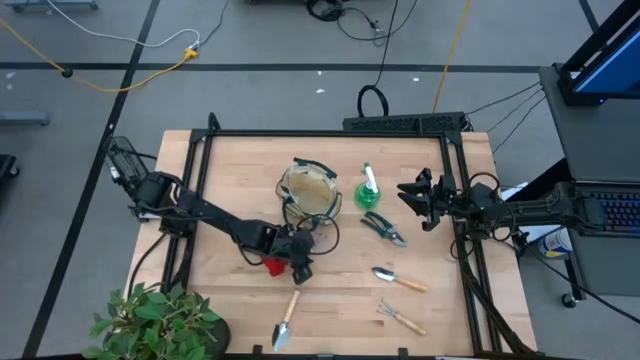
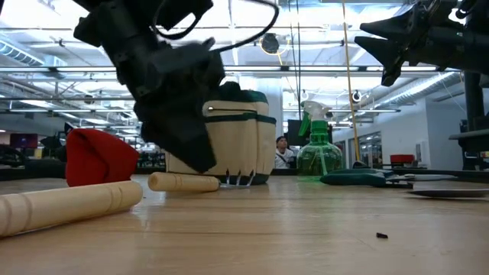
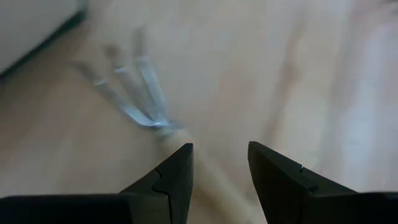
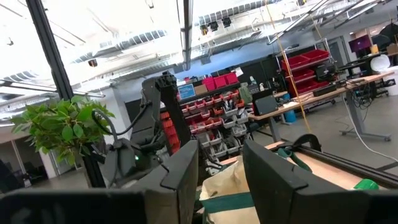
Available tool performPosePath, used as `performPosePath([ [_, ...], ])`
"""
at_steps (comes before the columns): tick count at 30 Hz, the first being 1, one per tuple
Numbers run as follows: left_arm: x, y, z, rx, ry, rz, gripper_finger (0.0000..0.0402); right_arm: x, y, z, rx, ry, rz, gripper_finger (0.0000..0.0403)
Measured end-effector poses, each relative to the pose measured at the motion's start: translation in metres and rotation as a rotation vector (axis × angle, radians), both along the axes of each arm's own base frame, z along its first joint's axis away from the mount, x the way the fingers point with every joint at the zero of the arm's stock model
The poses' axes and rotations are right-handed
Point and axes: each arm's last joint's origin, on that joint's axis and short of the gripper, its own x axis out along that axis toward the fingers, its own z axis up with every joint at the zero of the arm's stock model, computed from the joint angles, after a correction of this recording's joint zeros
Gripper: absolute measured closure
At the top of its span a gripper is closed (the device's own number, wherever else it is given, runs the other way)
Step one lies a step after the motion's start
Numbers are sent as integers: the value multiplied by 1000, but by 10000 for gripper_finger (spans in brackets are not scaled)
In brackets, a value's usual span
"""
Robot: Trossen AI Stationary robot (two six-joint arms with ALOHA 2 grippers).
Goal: Pick & Place Garden tools in Gardening bag
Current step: Put the top brown hand rake into the light brown gardening bag
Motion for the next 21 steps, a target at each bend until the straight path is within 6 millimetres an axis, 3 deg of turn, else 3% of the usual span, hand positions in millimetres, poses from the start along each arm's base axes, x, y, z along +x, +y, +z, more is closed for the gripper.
performPosePath([
  [13, -1, -2, 0, 8, -2, 21, 245, 0, 0, 0, 0, 0, 0, 284],
  [21, 1, -3, -21, 31, 56, 22, 245, 0, 0, -1, 0, 6, 0, 284],
])
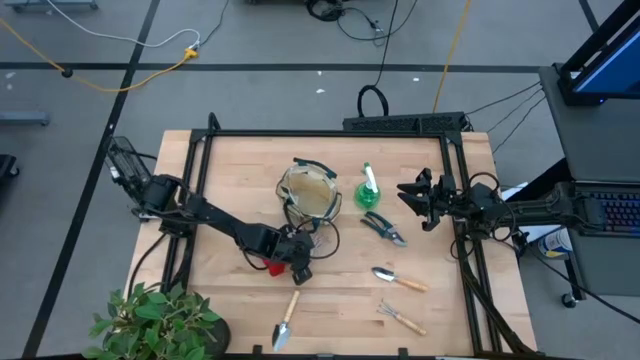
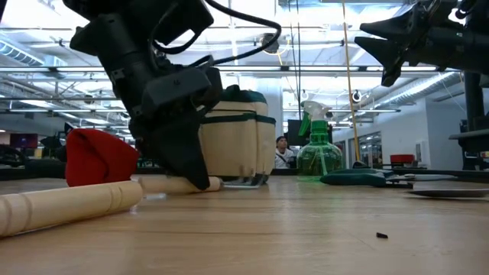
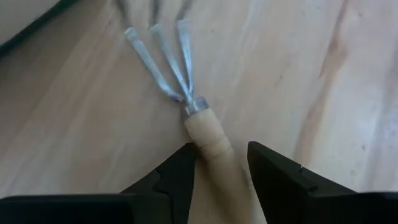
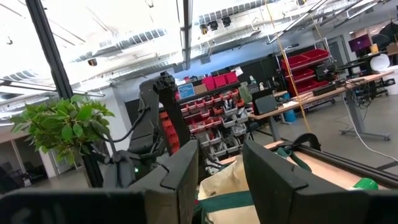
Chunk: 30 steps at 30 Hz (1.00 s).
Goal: Pick & Place Garden tools in Gardening bag
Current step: Put the top brown hand rake into the light brown gardening bag
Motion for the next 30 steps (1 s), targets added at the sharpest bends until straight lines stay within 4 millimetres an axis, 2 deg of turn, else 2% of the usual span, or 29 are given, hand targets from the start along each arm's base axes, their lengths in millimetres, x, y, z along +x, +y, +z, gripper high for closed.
performPosePath([
  [5, 1, 0, -2, 15, 5, -13, 258, 1, 0, -2, 2, 19, -1, 284],
  [11, 0, 1, 0, 23, 4, -33, 334, 1, 0, -2, 3, 22, -2, 284],
  [16, 0, -1, 8, -17, -22, -71, 336, 1, 0, -2, 3, 21, -3, 284],
  [23, -10, -4, 62, -15, -195, -124, 336, 1, 0, -2, 3, 21, -3, 284],
  [26, -19, -5, 90, 54, -290, -164, 336, 1, 0, -2, 3, 21, -3, 284],
  [30, -31, -3, 116, 179, -374, -202, 329, 1, 0, -2, 4, 23, -3, 284],
])
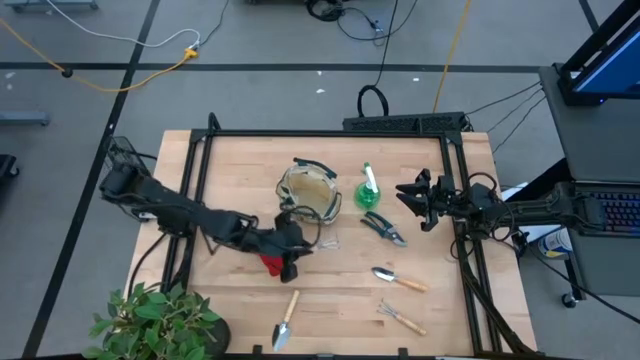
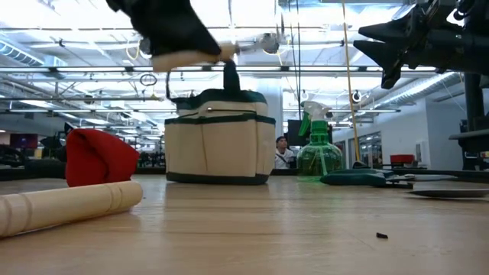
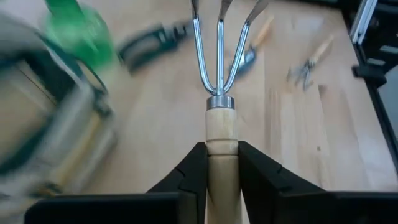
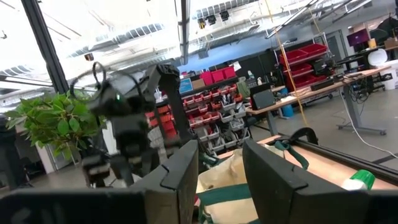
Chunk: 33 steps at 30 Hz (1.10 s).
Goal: Pick & Place Garden tools in Gardening bag
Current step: Put the top brown hand rake into the light brown gardening bag
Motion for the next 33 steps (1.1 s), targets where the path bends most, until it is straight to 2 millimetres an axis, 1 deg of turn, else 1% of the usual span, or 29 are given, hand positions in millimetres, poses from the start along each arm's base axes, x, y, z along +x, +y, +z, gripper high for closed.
performPosePath([
  [4, -8, 5, 18, 20, -60, 27, 332, 0, 0, 0, 0, 4, 0, 284],
  [7, -12, 7, 25, 30, -87, 21, 333, 0, 0, -1, 0, 5, 0, 284],
  [10, -14, 9, 31, 120, -101, -15, 333, 0, 0, -1, 0, 5, 0, 284],
  [12, -13, 14, 36, 197, -81, -10, 333, 0, 0, 0, 0, -2, 0, 284],
  [16, -10, 36, 46, 371, 0, 4, 333, 0, 0, 0, -1, -4, -1, 284],
  [19, -5, 59, 52, 454, 35, 21, 333, 0, 0, 1, -1, -7, -1, 284],
  [22, -2, 82, 52, 545, 77, 27, 333, 0, 0, 1, -1, -10, -1, 284],
  [26, -5, 107, 47, 695, 198, -129, 333, 0, 0, 1, -1, -10, -1, 284],
  [29, -8, 122, 44, 714, 249, -176, 333, 0, 0, 1, -1, -10, -1, 284],
  [33, -11, 136, 41, 661, 264, -194, 333, 0, 0, 1, -2, -9, -1, 284],
])
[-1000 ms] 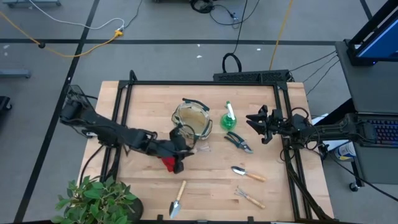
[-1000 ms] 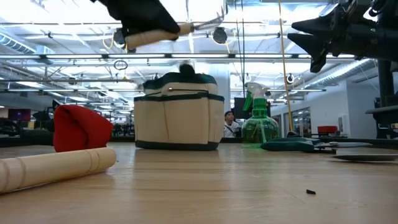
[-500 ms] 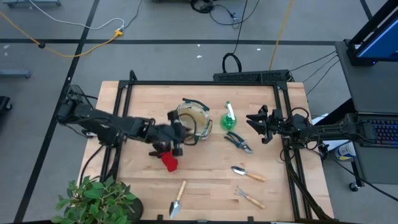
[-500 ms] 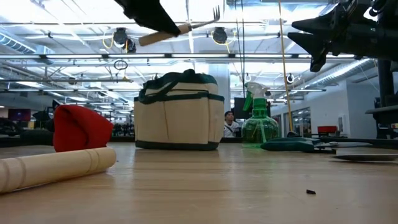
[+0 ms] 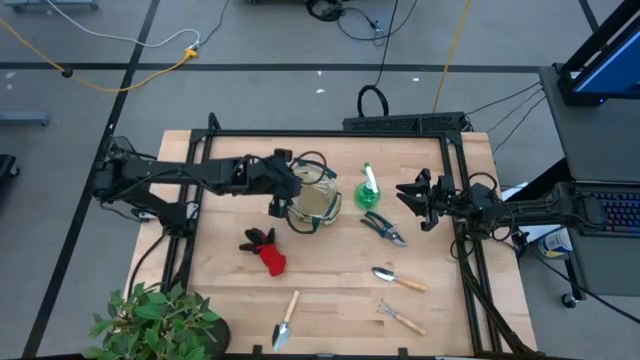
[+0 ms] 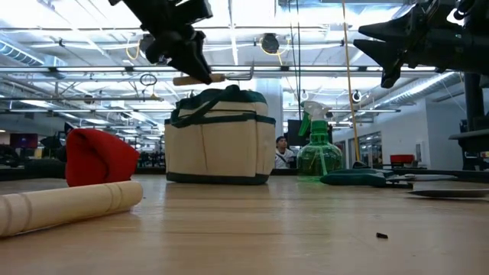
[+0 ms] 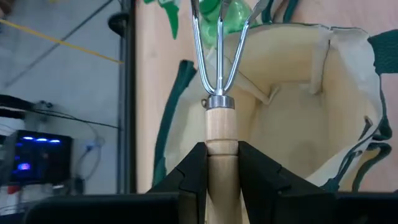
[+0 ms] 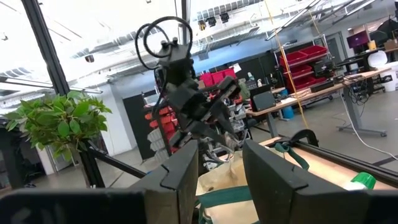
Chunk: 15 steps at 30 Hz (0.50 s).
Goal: Pick & Place Garden tools in Gardening bag
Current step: Put the top brown hand rake into the light brown gardening bag
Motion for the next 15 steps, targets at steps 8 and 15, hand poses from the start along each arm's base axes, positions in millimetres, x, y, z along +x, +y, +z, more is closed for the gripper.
performPosePath([
  [8, 22, 14, -27, 22, 62, -90, 333, 0, 0, 0, -18, 3, -7, 284],
  [15, 28, 18, -33, 54, 100, -123, 333, 0, 0, -1, -26, 10, -12, 284],
])
